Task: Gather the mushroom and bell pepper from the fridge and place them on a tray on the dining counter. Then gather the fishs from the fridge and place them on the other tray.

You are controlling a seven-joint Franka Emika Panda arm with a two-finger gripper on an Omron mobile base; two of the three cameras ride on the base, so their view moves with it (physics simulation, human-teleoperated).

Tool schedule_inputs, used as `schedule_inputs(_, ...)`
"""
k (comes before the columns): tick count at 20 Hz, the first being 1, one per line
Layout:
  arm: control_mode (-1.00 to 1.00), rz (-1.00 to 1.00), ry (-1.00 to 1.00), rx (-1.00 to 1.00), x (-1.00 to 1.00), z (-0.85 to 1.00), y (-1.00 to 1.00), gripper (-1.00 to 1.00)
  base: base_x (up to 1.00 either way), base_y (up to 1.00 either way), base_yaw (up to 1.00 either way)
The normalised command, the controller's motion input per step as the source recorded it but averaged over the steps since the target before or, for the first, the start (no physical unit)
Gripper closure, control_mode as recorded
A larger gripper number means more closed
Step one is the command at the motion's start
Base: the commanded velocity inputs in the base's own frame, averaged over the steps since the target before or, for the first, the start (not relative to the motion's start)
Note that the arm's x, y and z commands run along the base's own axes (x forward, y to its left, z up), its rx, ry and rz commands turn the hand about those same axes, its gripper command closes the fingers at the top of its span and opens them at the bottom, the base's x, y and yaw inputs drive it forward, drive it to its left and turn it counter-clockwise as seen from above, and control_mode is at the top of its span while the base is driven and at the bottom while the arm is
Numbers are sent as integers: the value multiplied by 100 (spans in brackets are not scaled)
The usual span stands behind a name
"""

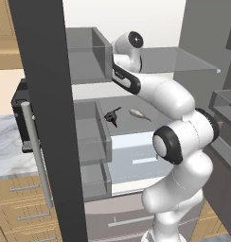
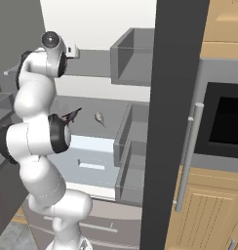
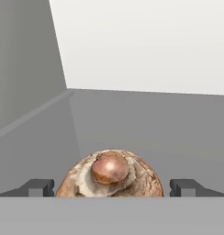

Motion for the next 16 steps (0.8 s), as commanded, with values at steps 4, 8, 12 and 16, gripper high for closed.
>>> schedule_inputs(4, -100, 0, 1, 0, 6, -2, 4, -100, 0, 0, 0)
schedule_inputs(8, -100, 0, 1, 0, 0, -1, 4, -100, 0, 0, 0)
schedule_inputs(12, -100, 0, 0, 0, 0, 0, 0, -100, 0, 0, 0)
schedule_inputs(16, -100, 0, 0, 0, 0, 0, 0, -100, 0, 0, 0)
